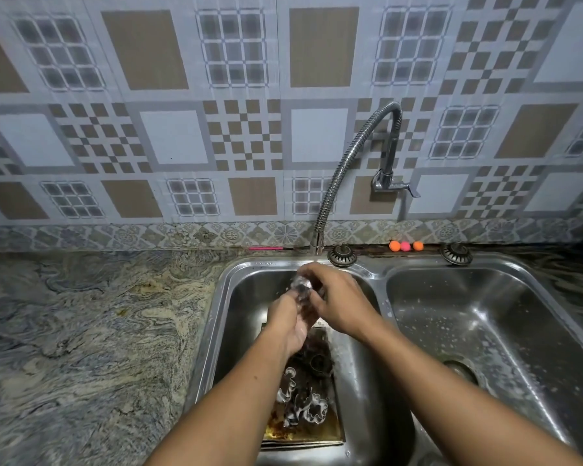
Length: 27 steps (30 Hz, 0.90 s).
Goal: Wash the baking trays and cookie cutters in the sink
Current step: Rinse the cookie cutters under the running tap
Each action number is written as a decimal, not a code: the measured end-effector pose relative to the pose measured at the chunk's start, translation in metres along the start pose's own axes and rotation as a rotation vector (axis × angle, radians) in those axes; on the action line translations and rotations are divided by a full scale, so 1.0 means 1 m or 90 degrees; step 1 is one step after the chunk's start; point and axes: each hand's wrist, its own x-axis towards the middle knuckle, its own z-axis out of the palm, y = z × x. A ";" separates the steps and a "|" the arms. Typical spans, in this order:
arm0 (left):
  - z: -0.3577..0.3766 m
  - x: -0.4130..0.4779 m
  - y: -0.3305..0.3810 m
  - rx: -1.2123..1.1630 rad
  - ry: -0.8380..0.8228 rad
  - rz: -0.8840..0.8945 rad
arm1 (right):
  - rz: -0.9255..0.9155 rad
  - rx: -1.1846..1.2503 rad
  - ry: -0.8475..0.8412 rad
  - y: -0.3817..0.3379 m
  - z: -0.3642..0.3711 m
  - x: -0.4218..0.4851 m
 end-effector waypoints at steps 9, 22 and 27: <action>-0.014 0.006 0.006 0.127 0.042 0.123 | 0.276 0.418 0.116 0.021 0.011 -0.010; 0.021 -0.001 0.015 0.501 0.042 0.270 | 0.404 0.583 0.254 0.026 0.008 -0.017; 0.029 0.000 0.014 0.279 0.077 0.150 | 0.286 0.453 0.266 0.023 0.003 -0.017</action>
